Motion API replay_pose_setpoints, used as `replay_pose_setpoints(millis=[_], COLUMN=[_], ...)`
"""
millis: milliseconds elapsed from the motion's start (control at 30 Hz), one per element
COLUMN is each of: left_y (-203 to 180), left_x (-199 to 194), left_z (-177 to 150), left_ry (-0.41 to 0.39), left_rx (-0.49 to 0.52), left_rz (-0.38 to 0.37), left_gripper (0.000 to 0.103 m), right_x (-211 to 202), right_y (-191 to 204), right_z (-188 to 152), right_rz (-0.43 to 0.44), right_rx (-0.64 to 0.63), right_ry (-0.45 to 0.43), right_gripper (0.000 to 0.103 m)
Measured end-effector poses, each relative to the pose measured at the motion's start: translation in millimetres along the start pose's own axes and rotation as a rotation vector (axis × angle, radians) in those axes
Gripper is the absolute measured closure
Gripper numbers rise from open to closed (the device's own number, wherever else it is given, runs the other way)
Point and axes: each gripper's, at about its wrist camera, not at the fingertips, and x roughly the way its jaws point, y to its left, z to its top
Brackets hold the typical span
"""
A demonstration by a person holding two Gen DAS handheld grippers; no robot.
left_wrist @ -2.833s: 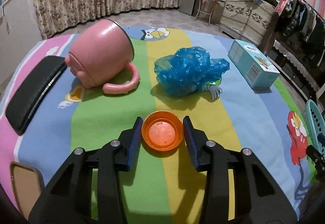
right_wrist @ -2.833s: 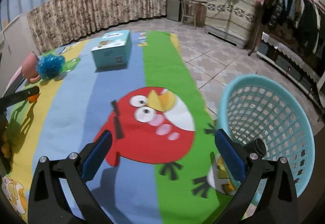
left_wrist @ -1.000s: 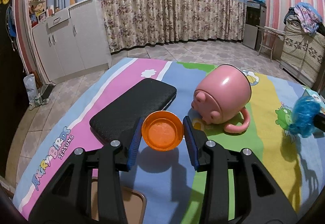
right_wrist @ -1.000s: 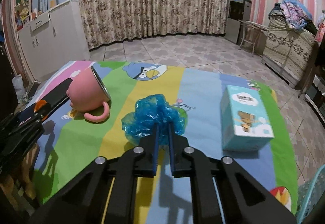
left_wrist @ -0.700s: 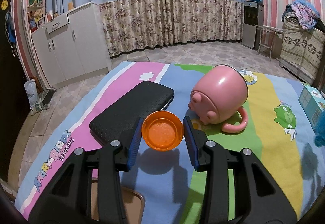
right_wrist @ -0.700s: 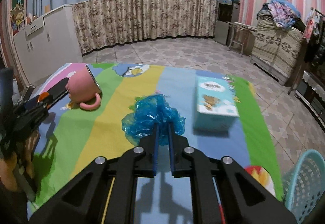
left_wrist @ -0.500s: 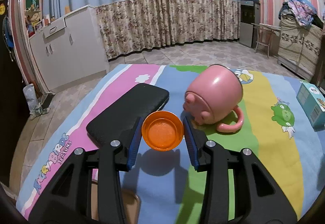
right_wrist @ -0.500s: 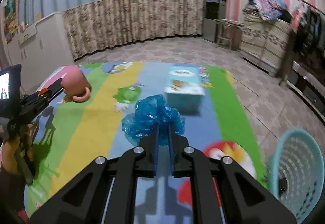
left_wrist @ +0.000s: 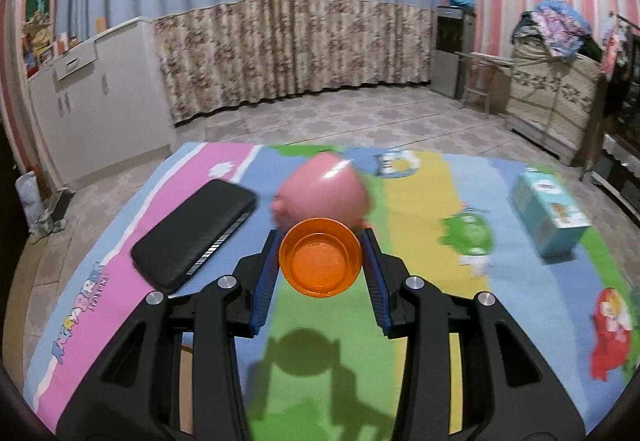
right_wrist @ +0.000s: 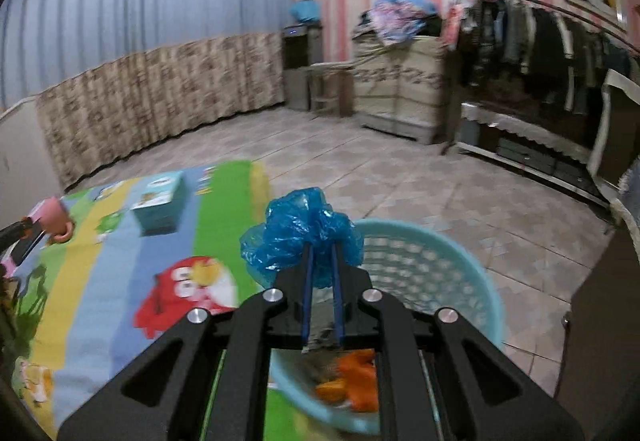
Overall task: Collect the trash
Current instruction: 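Carry the orange lid and blue plastic bag in both grippers over the basket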
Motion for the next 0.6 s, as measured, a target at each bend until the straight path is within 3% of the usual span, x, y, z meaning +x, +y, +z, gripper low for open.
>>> replay_pose_setpoints(millis=[300,600], left_y=[-103,-227], left_x=[-59,-98], left_z=[1,-34], left_ry=[-0.070,-0.037], left_rx=[0.097,0.222], left_rz=[-0.164,-0.405], left_gripper=[0.064,0.063], right_x=[12,24], right_y=[-36,-67], right_z=[-4,-13], right_rz=[-0.009,-0.028], right_rx=[0.110,0.192], right_ry=[-0.027,-0.015], right_gripper=[0.094,0.094])
